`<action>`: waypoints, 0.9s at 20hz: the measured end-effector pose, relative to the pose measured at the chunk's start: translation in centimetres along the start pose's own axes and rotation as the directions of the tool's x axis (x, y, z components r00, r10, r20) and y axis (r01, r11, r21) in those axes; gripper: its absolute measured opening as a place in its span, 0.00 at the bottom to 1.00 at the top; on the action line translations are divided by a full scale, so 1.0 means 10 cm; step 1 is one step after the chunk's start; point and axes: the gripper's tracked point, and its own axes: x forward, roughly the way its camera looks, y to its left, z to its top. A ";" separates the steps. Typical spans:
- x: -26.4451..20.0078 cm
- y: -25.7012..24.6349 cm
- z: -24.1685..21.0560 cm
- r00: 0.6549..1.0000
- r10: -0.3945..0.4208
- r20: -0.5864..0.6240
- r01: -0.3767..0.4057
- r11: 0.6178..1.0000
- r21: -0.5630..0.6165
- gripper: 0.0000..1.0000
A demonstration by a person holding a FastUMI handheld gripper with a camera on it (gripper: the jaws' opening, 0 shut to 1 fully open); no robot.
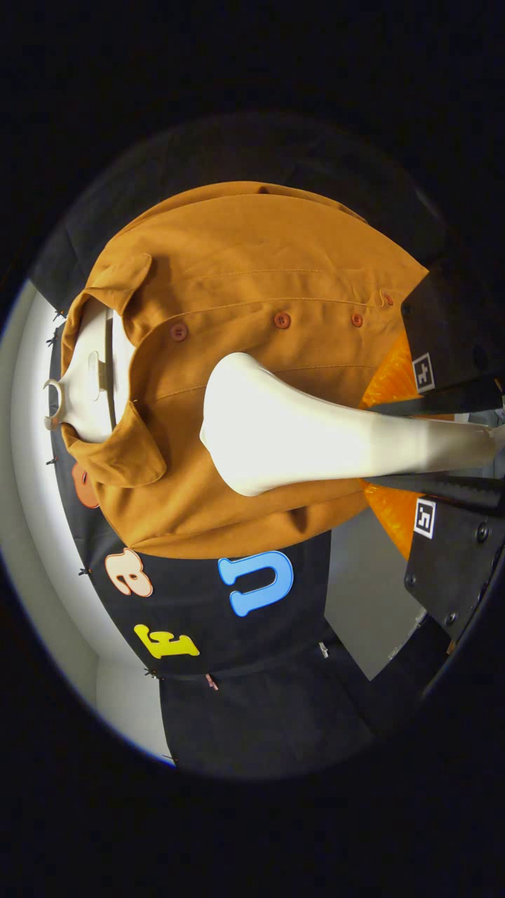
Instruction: Iron the clothes twice with a garment steamer, once on the left side and once on the right side.
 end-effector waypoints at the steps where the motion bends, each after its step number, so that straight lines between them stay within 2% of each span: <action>1: 0.03 -0.02 -0.06 1.000 0.006 -0.012 -0.006 1.000 0.006 0.40; 10: 0.17 -0.15 -0.63 0.990 0.009 -0.142 -0.006 1.000 0.020 0.40; 18: 0.22 -0.26 -1.23 0.962 -0.009 -0.272 0.018 0.999 0.030 0.40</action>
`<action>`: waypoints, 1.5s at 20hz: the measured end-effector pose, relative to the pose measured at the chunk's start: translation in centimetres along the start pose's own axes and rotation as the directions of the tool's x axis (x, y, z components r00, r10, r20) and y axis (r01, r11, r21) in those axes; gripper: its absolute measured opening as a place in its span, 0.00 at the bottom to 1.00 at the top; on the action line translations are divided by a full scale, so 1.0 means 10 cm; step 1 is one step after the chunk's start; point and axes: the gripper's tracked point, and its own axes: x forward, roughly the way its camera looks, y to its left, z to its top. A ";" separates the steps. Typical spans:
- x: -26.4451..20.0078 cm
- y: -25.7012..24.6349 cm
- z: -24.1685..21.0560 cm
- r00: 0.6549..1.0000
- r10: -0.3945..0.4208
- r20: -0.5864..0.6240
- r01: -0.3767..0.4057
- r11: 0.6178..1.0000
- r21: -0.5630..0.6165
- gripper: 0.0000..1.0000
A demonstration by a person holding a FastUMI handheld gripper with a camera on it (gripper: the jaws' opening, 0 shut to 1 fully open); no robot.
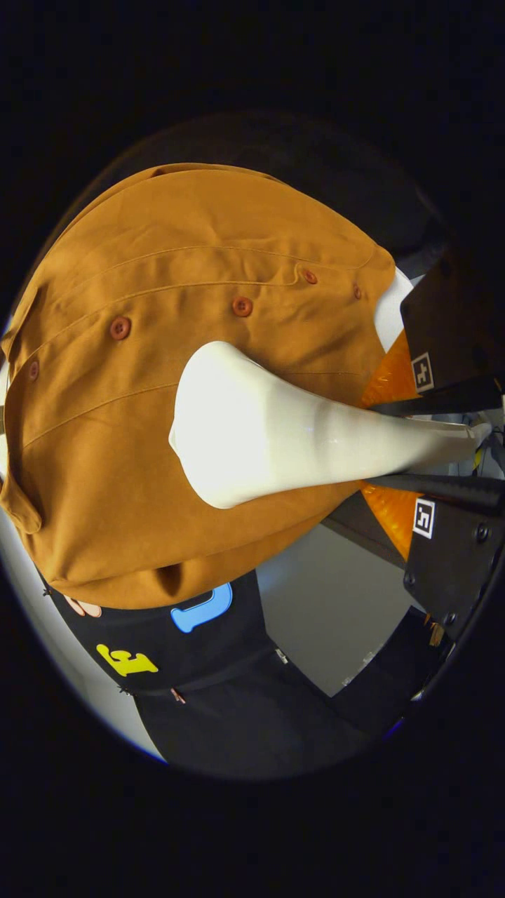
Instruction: Iron the clothes twice with a garment steamer, once on the left side and once on the right side.
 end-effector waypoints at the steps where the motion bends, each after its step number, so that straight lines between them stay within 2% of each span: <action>1: 0.01 0.00 -0.05 1.000 -0.003 -0.014 0.004 1.000 0.006 0.40; 6: 0.09 -0.03 -0.29 0.999 -0.016 -0.052 0.017 1.000 0.019 0.40; 11: -0.19 -0.02 -0.24 1.000 -0.010 -0.002 0.010 1.000 -0.015 0.40; 17: -0.69 -0.25 0.26 0.991 -0.047 0.122 0.050 0.999 -0.020 0.40; 23: -1.08 -0.68 0.85 0.968 -0.094 0.231 0.099 0.995 -0.013 0.40; 30: -1.07 -1.10 1.32 0.952 -0.113 0.285 0.131 0.990 -0.043 0.40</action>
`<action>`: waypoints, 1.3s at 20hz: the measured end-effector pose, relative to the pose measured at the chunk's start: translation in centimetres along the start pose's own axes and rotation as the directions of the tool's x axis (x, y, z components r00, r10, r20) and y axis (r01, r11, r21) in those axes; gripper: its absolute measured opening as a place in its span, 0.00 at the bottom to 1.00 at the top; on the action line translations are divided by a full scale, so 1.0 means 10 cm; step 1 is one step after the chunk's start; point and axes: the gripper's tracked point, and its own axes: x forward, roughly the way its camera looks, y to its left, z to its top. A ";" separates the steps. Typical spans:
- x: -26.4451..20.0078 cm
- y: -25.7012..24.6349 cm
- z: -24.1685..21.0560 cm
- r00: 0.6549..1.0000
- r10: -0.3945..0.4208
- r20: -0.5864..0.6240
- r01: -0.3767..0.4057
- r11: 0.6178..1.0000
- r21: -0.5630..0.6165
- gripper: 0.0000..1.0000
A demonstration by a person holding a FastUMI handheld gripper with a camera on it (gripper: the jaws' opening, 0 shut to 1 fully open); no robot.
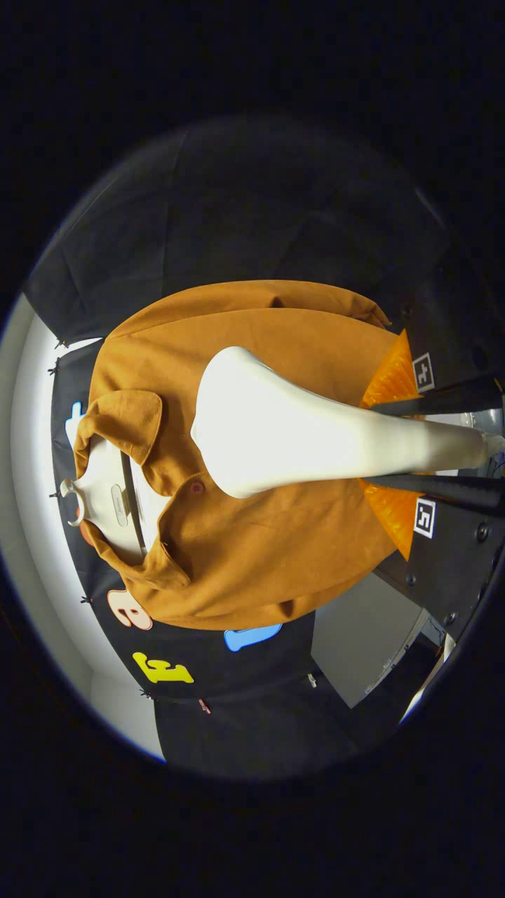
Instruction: Iron the clothes twice with a garment steamer, once on the left side and once on the right side.
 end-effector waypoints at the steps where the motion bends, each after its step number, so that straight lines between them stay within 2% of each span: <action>1: 0.04 -0.06 0.03 1.000 -0.005 0.004 0.005 1.000 0.000 0.40; 4: 0.19 -0.20 0.04 1.000 -0.014 0.002 0.014 1.000 0.012 0.40; 7: 0.34 -0.25 -0.07 0.999 0.019 -0.031 -0.018 0.999 0.044 0.40; 14: 0.51 -0.26 -0.62 0.986 0.040 -0.159 -0.033 0.998 0.049 0.40; 26: 0.42 -0.49 -1.54 0.940 -0.020 -0.341 0.051 0.995 0.082 0.40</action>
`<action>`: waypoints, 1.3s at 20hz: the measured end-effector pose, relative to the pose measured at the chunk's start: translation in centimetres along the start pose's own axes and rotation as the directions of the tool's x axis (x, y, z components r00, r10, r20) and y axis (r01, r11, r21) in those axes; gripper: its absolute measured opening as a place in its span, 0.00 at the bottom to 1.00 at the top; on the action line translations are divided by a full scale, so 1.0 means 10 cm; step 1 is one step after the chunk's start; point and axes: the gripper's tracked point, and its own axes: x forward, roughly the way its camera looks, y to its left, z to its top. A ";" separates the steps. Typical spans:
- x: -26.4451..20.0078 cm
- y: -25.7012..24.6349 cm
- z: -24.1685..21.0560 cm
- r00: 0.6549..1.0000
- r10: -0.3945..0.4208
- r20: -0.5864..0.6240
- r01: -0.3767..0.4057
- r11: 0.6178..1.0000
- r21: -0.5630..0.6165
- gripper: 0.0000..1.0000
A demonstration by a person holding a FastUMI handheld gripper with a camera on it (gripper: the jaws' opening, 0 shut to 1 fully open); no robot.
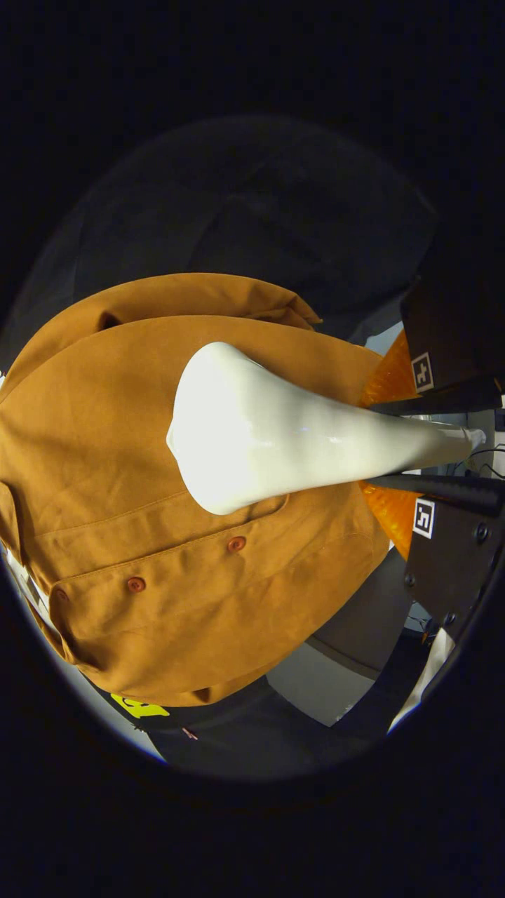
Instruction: Iron the clothes twice with a garment steamer, once on the left side and once on the right side.
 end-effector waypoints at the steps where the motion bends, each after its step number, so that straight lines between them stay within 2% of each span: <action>1: 0.02 -0.01 -0.06 1.000 -0.002 -0.011 0.002 1.000 0.011 0.40; 7: -0.01 -0.05 -0.26 0.999 -0.032 -0.043 0.034 0.998 0.050 0.40; 14: -0.61 0.14 0.08 0.992 -0.090 0.093 0.087 0.996 0.034 0.40; 19: -1.09 0.64 0.35 0.977 -0.084 0.194 0.087 0.996 -0.008 0.40; 26: -1.59 1.77 0.55 0.957 -0.035 0.287 0.064 0.994 -0.092 0.40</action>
